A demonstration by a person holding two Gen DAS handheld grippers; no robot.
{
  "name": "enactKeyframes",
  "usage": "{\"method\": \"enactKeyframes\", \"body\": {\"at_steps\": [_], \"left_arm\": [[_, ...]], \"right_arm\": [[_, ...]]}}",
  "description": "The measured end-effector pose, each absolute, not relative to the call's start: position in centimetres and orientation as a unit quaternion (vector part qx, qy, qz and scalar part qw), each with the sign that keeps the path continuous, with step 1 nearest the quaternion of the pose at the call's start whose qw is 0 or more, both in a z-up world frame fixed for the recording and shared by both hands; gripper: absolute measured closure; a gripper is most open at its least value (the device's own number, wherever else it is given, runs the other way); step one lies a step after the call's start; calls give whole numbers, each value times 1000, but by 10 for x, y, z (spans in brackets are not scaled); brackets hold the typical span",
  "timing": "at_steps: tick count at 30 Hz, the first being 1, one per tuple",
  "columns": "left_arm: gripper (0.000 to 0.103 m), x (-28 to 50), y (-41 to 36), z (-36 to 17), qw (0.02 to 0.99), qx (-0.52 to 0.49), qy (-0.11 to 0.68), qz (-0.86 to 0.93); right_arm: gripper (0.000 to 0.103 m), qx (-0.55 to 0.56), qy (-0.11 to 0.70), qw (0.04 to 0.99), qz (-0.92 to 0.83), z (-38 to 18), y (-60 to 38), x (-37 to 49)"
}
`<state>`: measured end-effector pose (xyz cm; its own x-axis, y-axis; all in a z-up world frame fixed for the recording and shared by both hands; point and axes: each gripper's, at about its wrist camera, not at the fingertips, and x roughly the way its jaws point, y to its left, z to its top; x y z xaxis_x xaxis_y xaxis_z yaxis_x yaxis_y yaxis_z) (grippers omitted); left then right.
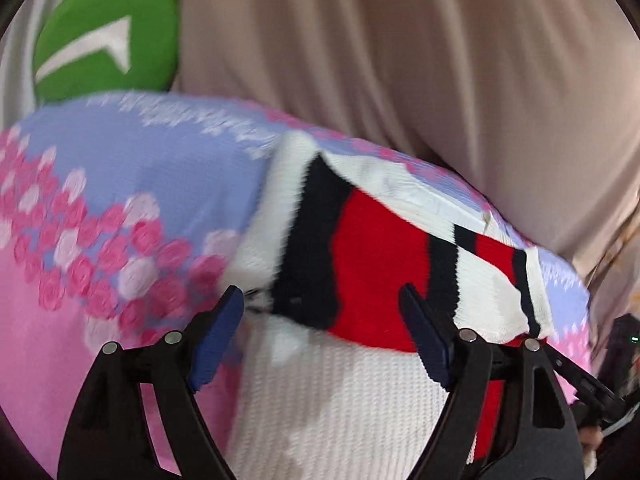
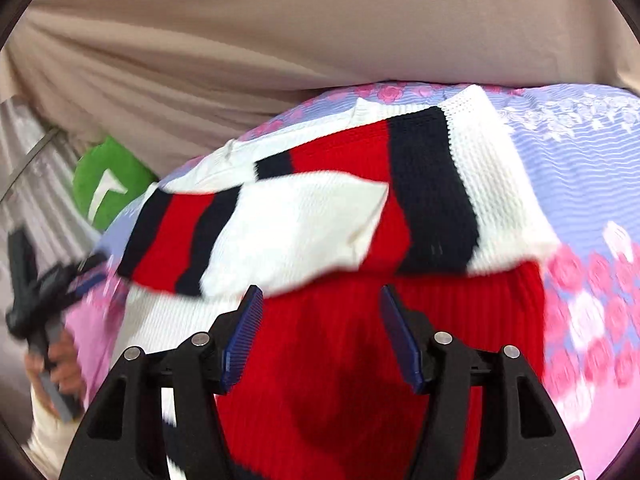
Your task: Fold small clothes
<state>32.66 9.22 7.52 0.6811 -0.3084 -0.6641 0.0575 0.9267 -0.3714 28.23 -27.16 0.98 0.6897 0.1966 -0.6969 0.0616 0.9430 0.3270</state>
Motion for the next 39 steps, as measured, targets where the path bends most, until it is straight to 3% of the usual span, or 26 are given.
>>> {"method": "enactKeyframes", "body": {"at_steps": [4, 6, 7, 9, 16, 18, 19, 21, 22, 27, 28, 31, 35, 37, 39], "left_arm": [[26, 327, 116, 62, 881, -205, 409, -116], [26, 330, 116, 59, 875, -211, 416, -128], [26, 332, 113, 59, 874, -212, 417, -132], [26, 339, 106, 57, 871, -214, 420, -136], [27, 353, 87, 50, 866, -226, 429, -124], [39, 358, 78, 43, 870, -202, 436, -110], [44, 361, 74, 39, 872, -190, 439, -103], [70, 365, 68, 31, 880, -163, 441, -69], [73, 364, 65, 31, 886, -149, 435, -57], [79, 355, 52, 30, 902, -101, 419, -33], [79, 354, 52, 30, 903, -100, 416, -32], [79, 351, 50, 25, 908, -89, 407, -34], [78, 346, 42, 22, 917, -68, 393, -24], [78, 344, 42, 22, 917, -69, 392, -24], [78, 343, 40, 23, 917, -72, 391, -23]], "right_arm": [[44, 189, 418, 888, 27, -5, -270, 307], [64, 192, 421, 886, 28, -7, -270, 316], [80, 189, 424, 885, 29, -7, -269, 319], [95, 180, 414, 892, 27, 3, -266, 327], [96, 109, 234, 963, 82, 110, -256, 295], [96, 102, 230, 966, 53, 106, -274, 298], [96, 96, 259, 961, 25, 91, -284, 309], [96, 73, 351, 933, -38, 44, -302, 343], [97, 65, 388, 918, -59, 20, -310, 353], [97, 128, 296, 946, 18, 42, -317, 326], [97, 138, 294, 946, 15, 39, -324, 327], [98, 136, 386, 911, -39, -8, -344, 356], [96, 159, 370, 915, -36, 3, -346, 343], [86, 137, 356, 922, -71, 16, -338, 334], [85, 111, 329, 935, -78, 37, -318, 329]]}}
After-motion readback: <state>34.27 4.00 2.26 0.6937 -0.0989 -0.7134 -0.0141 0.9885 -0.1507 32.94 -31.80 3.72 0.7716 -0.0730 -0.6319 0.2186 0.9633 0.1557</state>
